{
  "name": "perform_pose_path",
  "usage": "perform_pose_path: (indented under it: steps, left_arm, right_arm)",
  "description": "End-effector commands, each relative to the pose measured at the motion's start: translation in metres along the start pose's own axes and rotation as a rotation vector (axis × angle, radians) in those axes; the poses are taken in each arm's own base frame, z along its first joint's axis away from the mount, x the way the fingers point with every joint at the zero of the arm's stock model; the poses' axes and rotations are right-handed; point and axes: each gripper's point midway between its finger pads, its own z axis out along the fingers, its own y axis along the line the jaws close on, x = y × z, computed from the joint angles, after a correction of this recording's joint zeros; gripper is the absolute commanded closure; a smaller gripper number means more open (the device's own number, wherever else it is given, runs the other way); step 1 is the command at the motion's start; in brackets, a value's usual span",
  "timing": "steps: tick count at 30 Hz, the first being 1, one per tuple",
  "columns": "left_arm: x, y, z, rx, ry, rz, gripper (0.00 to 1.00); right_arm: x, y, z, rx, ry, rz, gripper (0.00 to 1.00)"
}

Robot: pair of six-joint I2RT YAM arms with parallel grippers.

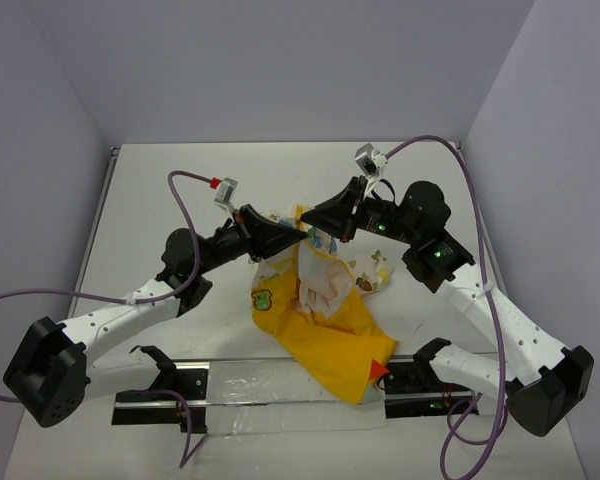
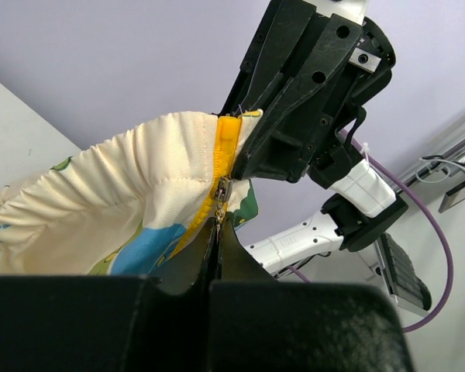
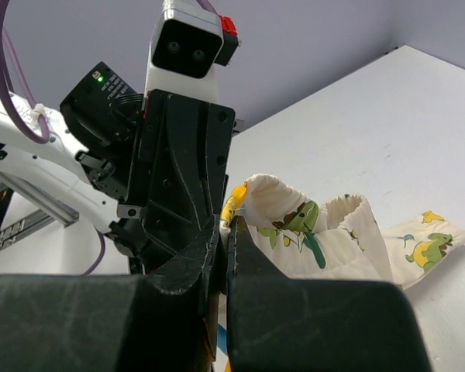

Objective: Zip up the jacket

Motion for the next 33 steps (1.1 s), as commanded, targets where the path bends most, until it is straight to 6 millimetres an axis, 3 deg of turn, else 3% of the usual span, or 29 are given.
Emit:
perform_pose_path:
  steps: [1,11,17,26,31,33]
  left_arm:
    - [0.017,-0.015,-0.007,0.105,0.075,-0.033,1.00]
    - [0.048,-0.005,-0.019,0.094,0.134,-0.121,1.00]
    - [0.063,-0.003,-0.022,0.092,0.160,-0.160,1.00]
    - [0.064,-0.009,-0.018,0.107,0.157,-0.141,1.00]
    - [0.080,-0.001,-0.031,0.064,0.182,-0.183,1.00]
    - [0.091,0.009,-0.042,0.013,0.188,-0.217,1.00]
  right_arm:
    - [-0.062,0.009,-0.005,0.044,-0.195,-0.142,1.00]
    - [-0.094,-0.026,0.000,0.205,-0.263,-0.229,1.00]
    - [-0.115,-0.024,0.000,0.199,-0.320,-0.244,1.00]
    - [-0.118,-0.015,0.000,0.158,-0.329,-0.242,1.00]
    - [-0.129,-0.019,-0.002,0.194,-0.354,-0.262,1.00]
    - [-0.145,-0.026,-0.002,0.225,-0.376,-0.279,1.00]
